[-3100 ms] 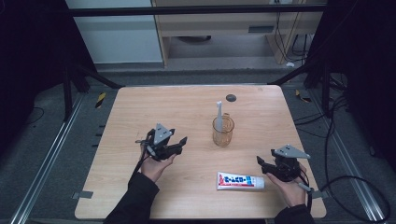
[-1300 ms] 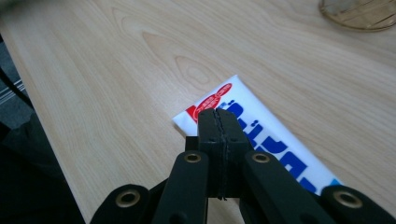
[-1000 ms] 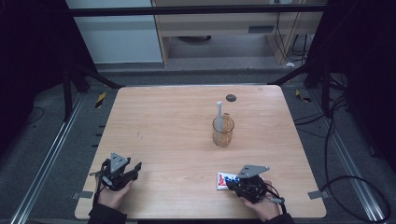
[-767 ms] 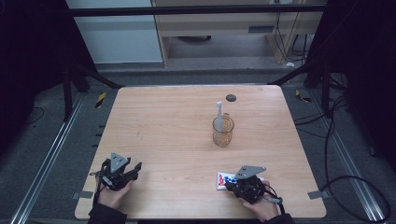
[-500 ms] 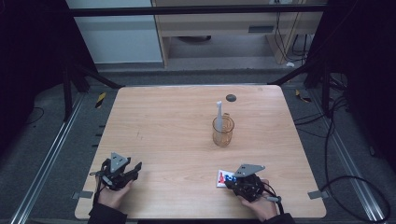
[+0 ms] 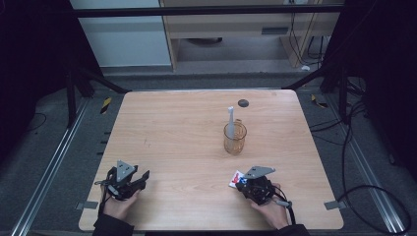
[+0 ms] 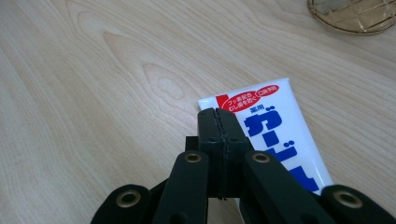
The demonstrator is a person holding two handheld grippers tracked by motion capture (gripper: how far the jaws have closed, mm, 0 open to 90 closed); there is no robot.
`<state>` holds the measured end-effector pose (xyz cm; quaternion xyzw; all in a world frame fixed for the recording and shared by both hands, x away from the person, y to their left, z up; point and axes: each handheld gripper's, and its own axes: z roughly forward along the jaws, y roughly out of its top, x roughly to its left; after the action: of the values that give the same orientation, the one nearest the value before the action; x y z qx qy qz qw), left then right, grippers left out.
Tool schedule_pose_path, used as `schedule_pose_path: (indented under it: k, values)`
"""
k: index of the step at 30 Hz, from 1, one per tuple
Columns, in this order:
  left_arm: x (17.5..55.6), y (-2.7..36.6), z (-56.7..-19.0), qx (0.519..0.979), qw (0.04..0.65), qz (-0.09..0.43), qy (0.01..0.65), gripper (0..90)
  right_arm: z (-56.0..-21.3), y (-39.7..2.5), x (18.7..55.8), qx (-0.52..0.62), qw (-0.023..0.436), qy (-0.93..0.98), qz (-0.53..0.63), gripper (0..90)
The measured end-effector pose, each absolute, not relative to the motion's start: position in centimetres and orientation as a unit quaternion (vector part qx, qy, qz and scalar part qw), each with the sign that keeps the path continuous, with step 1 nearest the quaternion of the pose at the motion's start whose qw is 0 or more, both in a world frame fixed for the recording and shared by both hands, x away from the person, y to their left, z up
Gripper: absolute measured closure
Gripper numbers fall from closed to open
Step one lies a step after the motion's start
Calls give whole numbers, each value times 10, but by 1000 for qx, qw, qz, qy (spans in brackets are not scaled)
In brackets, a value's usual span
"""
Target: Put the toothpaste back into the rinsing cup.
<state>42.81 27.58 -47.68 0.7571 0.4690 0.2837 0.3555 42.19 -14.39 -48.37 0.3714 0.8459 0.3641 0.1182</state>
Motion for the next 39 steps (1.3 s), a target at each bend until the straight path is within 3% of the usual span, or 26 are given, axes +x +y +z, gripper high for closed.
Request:
schedule_pose_path:
  k: [19,28,39]
  values:
    - [429,276,-477,758,354,284,469,484,-480,-153,437,420,147,820,361,899]
    - [429,276,-477,757,355,284,469,484,-482,-146,433,401,126,833,359,898]
    - [429,276,-477,757,355,283,470,483,-482,-152,435,410,140,830,351,900]
